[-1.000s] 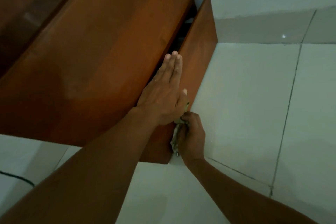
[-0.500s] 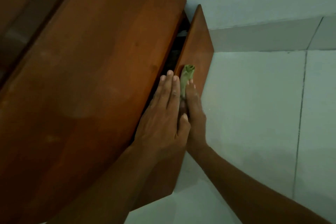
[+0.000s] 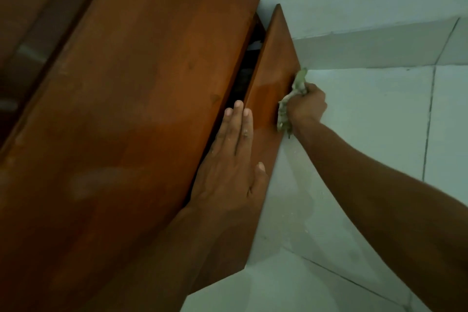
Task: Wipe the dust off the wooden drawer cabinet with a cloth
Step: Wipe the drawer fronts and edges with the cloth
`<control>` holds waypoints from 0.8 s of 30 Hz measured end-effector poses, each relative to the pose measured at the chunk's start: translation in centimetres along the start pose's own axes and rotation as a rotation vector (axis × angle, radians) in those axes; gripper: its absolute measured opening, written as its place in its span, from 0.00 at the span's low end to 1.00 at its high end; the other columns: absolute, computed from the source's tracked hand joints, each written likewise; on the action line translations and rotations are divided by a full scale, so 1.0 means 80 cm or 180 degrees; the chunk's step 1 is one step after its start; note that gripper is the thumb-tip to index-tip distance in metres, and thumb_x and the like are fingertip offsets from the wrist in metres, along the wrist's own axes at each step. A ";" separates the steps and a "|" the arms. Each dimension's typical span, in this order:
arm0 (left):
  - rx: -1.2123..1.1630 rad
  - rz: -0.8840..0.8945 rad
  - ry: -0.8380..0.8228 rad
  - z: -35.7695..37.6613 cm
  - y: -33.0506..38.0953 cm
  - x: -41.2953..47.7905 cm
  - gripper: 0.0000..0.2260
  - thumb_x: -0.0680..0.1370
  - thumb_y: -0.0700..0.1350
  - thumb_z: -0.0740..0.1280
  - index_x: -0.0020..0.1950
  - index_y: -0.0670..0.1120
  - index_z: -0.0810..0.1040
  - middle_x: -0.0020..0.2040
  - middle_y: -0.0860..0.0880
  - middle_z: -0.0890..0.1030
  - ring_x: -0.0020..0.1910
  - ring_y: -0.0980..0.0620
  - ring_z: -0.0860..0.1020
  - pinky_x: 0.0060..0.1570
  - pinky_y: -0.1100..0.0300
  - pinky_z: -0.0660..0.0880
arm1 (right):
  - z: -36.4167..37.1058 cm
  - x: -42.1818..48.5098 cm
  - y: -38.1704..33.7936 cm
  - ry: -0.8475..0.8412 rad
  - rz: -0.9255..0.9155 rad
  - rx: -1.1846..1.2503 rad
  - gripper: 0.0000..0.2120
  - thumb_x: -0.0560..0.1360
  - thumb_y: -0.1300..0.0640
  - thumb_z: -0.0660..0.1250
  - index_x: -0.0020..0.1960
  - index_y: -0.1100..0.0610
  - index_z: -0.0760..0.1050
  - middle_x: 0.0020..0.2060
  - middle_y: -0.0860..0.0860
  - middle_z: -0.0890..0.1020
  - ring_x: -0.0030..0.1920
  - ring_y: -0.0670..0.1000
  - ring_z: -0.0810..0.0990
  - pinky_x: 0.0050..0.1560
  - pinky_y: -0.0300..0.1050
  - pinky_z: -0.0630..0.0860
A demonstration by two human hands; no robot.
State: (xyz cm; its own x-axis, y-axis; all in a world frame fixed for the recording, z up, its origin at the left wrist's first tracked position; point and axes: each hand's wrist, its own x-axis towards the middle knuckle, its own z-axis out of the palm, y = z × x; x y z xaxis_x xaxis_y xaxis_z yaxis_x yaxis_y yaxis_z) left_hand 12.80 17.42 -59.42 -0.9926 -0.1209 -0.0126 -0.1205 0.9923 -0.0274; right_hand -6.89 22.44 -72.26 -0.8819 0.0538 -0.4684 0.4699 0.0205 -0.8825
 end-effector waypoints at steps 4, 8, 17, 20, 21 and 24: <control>-0.0145 0.0035 0.0021 0.002 -0.003 0.000 0.35 0.80 0.51 0.54 0.83 0.42 0.44 0.84 0.45 0.43 0.82 0.50 0.41 0.78 0.45 0.56 | 0.012 -0.072 0.007 0.0113 -0.1364 0.0279 0.19 0.81 0.60 0.57 0.70 0.54 0.73 0.62 0.53 0.81 0.60 0.48 0.79 0.64 0.41 0.75; -0.0132 0.0036 0.0060 0.002 -0.003 0.001 0.35 0.80 0.51 0.54 0.83 0.41 0.44 0.84 0.44 0.44 0.82 0.50 0.42 0.79 0.45 0.55 | 0.034 -0.040 0.003 0.0035 -0.1643 0.0096 0.24 0.81 0.57 0.52 0.76 0.53 0.67 0.66 0.56 0.78 0.64 0.54 0.78 0.67 0.44 0.73; -0.0134 0.0080 0.0088 0.001 -0.002 0.002 0.35 0.80 0.49 0.56 0.83 0.41 0.44 0.84 0.43 0.45 0.82 0.49 0.42 0.79 0.47 0.54 | -0.008 0.015 -0.020 -0.0188 -0.0596 -0.0546 0.21 0.76 0.64 0.56 0.65 0.55 0.78 0.56 0.56 0.83 0.55 0.55 0.81 0.50 0.35 0.72; -0.0197 0.0039 0.0048 0.001 -0.002 0.002 0.35 0.79 0.49 0.55 0.83 0.41 0.43 0.84 0.44 0.45 0.82 0.49 0.42 0.80 0.48 0.53 | -0.027 -0.058 0.010 0.0033 -0.0764 -0.0081 0.17 0.76 0.65 0.57 0.58 0.58 0.81 0.48 0.52 0.83 0.53 0.54 0.82 0.47 0.30 0.67; -0.0216 0.0006 0.0028 0.001 -0.002 0.002 0.35 0.79 0.49 0.55 0.83 0.42 0.42 0.84 0.44 0.44 0.82 0.50 0.42 0.80 0.49 0.51 | -0.034 -0.089 0.026 0.0117 -0.0897 0.0002 0.16 0.77 0.65 0.58 0.58 0.57 0.81 0.47 0.49 0.82 0.52 0.52 0.81 0.48 0.30 0.68; -0.0258 -0.0083 -0.0016 -0.003 -0.001 0.000 0.35 0.79 0.48 0.53 0.82 0.42 0.40 0.84 0.45 0.43 0.82 0.51 0.42 0.80 0.51 0.49 | -0.046 -0.190 0.087 0.0199 -0.1074 0.0201 0.16 0.80 0.63 0.60 0.65 0.57 0.78 0.53 0.48 0.83 0.51 0.46 0.80 0.54 0.29 0.71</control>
State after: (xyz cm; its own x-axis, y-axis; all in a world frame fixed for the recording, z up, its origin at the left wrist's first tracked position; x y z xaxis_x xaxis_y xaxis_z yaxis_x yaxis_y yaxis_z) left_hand 12.79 17.37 -59.16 -0.9890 -0.1468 -0.0179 -0.1475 0.9876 0.0534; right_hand 9.92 25.46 -71.15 -0.9822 0.1157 -0.1478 0.1472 -0.0141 -0.9890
